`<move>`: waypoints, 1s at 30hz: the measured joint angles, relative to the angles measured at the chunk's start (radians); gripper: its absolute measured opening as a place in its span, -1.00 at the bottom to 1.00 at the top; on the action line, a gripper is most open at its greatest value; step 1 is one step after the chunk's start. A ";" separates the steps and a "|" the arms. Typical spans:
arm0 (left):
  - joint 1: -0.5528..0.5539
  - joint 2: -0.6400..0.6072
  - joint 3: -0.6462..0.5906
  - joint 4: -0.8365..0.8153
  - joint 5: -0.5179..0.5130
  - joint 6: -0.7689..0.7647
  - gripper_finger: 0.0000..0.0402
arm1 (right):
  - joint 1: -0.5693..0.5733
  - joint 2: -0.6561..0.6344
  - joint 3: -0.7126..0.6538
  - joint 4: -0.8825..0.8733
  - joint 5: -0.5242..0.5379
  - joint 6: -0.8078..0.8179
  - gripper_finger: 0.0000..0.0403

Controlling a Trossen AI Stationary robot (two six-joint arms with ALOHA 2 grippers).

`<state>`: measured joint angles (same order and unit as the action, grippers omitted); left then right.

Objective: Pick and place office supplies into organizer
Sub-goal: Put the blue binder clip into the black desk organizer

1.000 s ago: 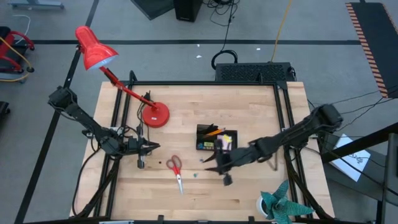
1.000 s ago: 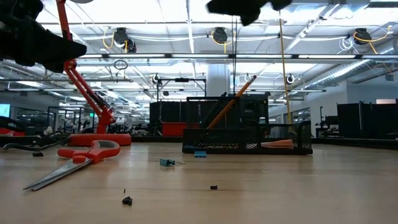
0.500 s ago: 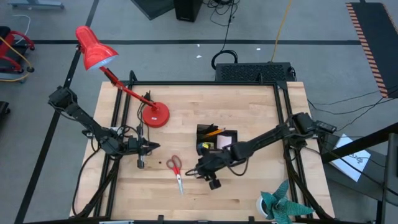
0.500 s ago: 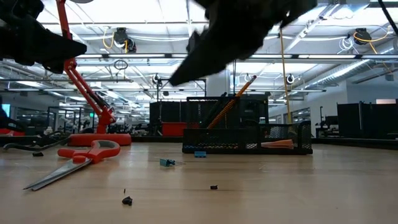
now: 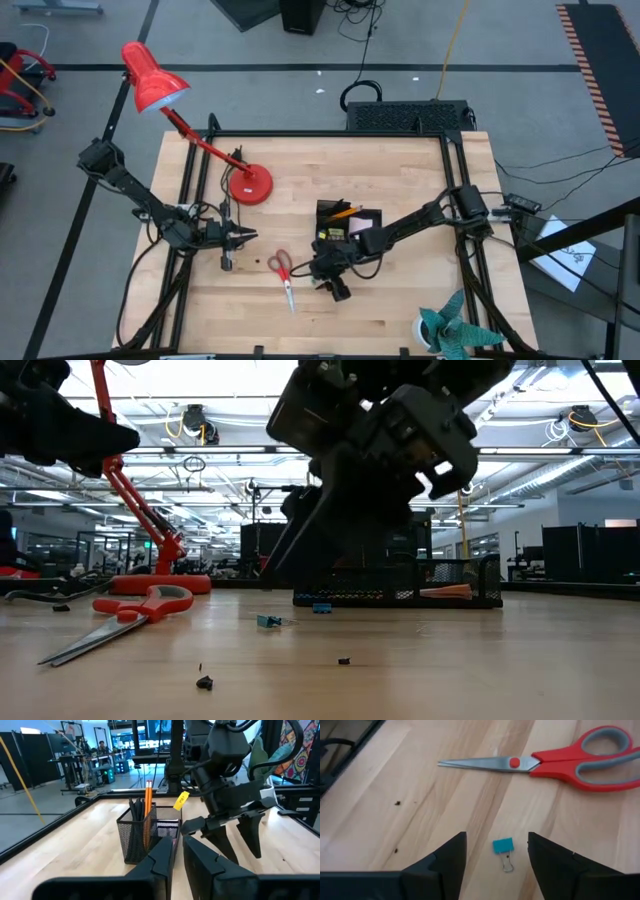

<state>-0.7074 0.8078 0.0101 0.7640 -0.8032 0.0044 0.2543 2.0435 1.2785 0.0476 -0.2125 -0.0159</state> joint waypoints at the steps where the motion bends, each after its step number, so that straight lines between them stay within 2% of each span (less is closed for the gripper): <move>1: 0.000 0.000 0.000 -0.003 0.000 0.000 -0.77 | -0.003 0.001 0.000 -0.003 0.000 -0.003 0.02; 9: 0.000 0.000 0.000 -0.005 0.000 0.042 -0.79 | -0.009 0.001 0.000 0.008 0.002 -0.049 0.02; 18: 0.000 0.000 0.000 -0.016 0.000 0.043 -0.77 | -0.011 0.084 0.002 0.079 0.013 -0.064 0.02; 30: 0.000 0.000 0.000 -0.043 -0.001 0.041 -0.77 | -0.011 0.094 0.003 0.017 0.034 -0.089 -0.11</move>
<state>-0.7074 0.8078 0.0105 0.7209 -0.8043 0.0455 0.2432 2.1376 1.2819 0.0647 -0.1789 -0.1047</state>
